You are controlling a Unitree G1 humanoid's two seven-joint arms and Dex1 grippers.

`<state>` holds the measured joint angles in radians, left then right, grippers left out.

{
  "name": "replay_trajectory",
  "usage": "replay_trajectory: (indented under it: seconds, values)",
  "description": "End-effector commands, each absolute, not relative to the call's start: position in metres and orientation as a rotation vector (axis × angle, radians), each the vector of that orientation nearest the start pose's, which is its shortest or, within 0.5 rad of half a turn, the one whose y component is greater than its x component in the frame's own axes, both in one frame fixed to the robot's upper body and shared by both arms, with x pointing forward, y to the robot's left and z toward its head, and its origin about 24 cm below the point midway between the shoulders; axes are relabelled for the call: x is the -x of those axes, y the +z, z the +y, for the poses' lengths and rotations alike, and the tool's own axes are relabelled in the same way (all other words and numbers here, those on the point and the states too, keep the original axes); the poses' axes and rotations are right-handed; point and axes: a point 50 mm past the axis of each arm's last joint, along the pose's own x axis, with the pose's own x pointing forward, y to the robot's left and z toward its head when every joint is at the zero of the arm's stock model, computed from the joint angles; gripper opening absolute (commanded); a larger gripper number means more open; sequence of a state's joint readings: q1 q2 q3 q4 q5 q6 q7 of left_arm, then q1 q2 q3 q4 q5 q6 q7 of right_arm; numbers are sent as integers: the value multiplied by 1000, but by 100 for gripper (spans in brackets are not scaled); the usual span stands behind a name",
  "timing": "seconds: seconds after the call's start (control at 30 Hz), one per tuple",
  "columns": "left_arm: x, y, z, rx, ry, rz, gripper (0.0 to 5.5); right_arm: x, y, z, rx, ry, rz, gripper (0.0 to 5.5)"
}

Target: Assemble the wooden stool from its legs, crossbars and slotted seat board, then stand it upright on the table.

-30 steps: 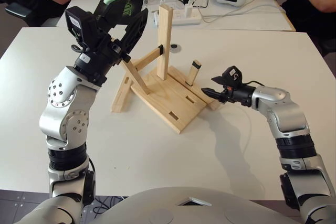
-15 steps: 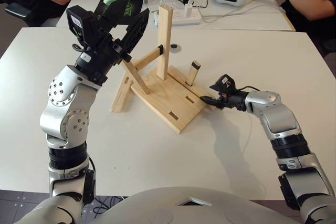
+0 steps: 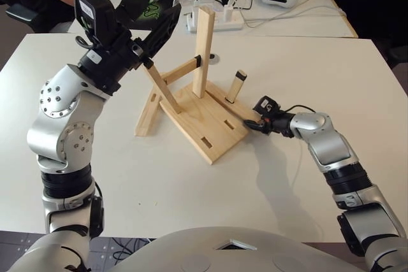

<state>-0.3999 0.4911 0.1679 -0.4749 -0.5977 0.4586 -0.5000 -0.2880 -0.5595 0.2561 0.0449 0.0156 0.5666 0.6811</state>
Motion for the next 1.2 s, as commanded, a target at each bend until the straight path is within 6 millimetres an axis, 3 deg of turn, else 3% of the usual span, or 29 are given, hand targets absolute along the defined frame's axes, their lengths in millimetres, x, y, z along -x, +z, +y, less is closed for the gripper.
replay_trajectory:
  seconds: [0.03,0.2,0.37,0.47,0.57,0.63,0.73,0.9,1.03,1.2]
  values:
    - [-264,243,198,-219,-673,-376,282,-266,27,-191,405,648,679,217]
    - [-264,234,221,-298,-638,-283,282,-265,27,-194,379,612,675,217]
    - [-262,202,218,-351,-731,-109,282,-270,32,-193,374,608,648,217]
    - [-253,192,211,-295,-809,-48,282,-277,36,-189,379,618,629,217]
    - [-258,182,215,-324,-782,-17,282,-279,39,-184,369,628,612,217]
    - [-261,181,218,-342,-762,-13,282,-280,40,-182,369,638,609,217]
    - [-283,188,233,-404,-655,-62,282,-278,41,-175,367,657,600,217]
    - [-307,185,242,-568,-663,-47,282,-280,45,-170,383,670,587,217]
    - [-322,184,235,-606,-727,-58,282,-287,52,-172,381,652,557,217]
    - [-317,189,223,-581,-788,-95,282,-292,57,-177,377,621,535,217]
